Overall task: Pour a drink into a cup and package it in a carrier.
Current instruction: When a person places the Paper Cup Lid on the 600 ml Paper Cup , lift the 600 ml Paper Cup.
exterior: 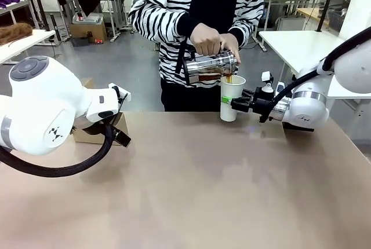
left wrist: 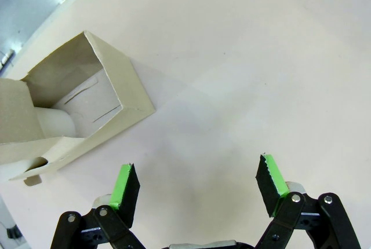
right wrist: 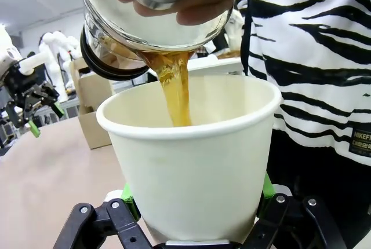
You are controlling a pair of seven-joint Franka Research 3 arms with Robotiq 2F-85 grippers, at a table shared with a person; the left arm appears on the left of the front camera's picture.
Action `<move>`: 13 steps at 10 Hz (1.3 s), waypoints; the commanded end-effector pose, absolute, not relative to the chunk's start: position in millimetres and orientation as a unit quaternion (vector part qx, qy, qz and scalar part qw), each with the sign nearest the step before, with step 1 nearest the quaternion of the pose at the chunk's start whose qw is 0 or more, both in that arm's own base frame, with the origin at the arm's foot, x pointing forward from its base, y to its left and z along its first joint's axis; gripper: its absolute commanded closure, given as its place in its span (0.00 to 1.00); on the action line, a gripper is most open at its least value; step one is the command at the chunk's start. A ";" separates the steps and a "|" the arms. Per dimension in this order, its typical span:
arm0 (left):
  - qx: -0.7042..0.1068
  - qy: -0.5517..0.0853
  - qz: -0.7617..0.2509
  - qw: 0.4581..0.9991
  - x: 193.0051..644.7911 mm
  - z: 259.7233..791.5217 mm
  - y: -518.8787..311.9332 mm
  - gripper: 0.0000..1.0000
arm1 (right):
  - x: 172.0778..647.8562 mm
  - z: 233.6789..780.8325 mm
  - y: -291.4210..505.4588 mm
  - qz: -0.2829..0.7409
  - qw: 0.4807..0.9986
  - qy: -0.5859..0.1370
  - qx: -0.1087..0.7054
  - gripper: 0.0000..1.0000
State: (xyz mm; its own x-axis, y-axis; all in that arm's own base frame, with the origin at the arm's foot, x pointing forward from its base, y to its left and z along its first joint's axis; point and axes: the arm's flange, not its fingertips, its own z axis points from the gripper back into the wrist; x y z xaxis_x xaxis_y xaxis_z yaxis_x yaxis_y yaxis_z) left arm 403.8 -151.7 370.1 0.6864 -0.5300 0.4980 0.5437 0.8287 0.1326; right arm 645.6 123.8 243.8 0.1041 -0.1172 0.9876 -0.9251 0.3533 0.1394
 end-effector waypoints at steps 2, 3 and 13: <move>-0.014 -0.267 -0.292 0.918 403.5 370.5 -151.5 0.00 | 645.2 244.7 125.6 0.341 0.588 -0.576 0.454 0.14; -0.014 -0.267 -0.292 0.918 403.5 370.5 -151.5 0.00 | 645.2 244.7 125.6 0.341 0.588 -0.576 0.454 0.14; -0.014 -0.267 -0.292 0.918 403.5 370.5 -151.5 0.00 | 645.2 244.7 125.6 0.341 0.588 -0.576 0.454 0.14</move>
